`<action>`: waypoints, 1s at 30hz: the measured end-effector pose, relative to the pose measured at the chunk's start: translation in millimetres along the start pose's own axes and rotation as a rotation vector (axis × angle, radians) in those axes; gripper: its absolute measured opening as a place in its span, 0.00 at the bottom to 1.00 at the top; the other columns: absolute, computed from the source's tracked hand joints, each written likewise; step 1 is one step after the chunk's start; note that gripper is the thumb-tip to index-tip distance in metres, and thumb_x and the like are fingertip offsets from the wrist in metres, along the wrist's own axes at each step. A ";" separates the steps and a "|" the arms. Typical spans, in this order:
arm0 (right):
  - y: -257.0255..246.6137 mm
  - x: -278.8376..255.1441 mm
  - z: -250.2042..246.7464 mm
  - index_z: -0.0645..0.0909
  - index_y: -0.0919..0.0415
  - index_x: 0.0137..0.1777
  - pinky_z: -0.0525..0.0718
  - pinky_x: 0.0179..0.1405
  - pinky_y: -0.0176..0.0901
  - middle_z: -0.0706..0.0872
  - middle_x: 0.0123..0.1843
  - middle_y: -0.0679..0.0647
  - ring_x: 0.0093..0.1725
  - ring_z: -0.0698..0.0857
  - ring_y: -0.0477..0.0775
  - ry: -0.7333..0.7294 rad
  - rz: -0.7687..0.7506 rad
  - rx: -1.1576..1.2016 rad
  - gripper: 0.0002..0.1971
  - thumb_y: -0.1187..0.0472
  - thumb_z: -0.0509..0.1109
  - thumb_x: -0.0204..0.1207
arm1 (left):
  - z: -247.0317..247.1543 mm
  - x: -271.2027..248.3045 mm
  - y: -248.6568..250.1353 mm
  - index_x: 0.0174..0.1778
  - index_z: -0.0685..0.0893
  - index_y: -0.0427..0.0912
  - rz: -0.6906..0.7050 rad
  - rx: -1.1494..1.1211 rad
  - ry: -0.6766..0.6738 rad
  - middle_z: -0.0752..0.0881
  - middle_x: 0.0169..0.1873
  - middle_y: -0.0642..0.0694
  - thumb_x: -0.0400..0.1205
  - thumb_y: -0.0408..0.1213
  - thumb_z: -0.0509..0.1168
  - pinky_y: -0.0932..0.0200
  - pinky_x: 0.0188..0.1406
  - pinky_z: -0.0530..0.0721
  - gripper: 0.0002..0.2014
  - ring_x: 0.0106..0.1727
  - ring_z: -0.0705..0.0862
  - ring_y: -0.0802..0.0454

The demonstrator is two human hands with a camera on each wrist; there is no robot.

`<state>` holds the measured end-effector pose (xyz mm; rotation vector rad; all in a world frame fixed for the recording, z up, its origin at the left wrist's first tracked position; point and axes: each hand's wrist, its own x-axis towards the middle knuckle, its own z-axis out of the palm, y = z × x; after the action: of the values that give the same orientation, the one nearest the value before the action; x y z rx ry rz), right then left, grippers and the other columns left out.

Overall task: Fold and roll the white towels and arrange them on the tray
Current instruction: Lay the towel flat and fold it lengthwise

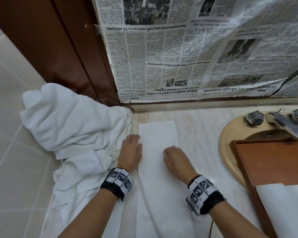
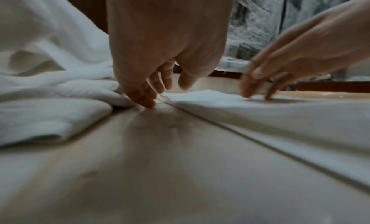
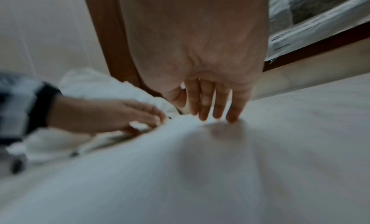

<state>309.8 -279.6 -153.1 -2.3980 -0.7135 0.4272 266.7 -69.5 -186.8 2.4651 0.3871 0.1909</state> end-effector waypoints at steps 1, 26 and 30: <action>8.9 9.9 0.6 0.82 0.66 0.64 0.80 0.61 0.52 0.84 0.62 0.61 0.63 0.82 0.64 0.029 -0.024 -0.090 0.20 0.56 0.54 0.84 | 5.1 -0.8 5.1 0.73 0.78 0.38 0.025 0.055 -0.005 0.78 0.71 0.39 0.86 0.42 0.55 0.47 0.69 0.73 0.21 0.69 0.77 0.37; 21.8 -27.7 33.8 0.43 0.49 0.88 0.39 0.83 0.59 0.40 0.87 0.42 0.87 0.40 0.51 -0.140 -0.014 -0.419 0.30 0.43 0.39 0.89 | 32.0 -65.7 35.1 0.87 0.40 0.62 -0.088 0.390 -0.312 0.37 0.85 0.65 0.81 0.61 0.23 0.36 0.83 0.40 0.35 0.88 0.37 0.45; 44.5 -28.8 6.7 0.32 0.47 0.86 0.35 0.84 0.58 0.30 0.85 0.38 0.86 0.32 0.49 -0.154 0.140 -0.421 0.29 0.43 0.35 0.88 | 19.9 -71.5 13.6 0.87 0.43 0.63 -0.183 0.399 -0.232 0.39 0.85 0.65 0.83 0.61 0.27 0.37 0.84 0.43 0.33 0.88 0.43 0.45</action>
<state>301.0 -323.5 -182.3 -2.8466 -0.7658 0.5713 206.8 -114.0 -197.4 2.7789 0.5921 -0.2732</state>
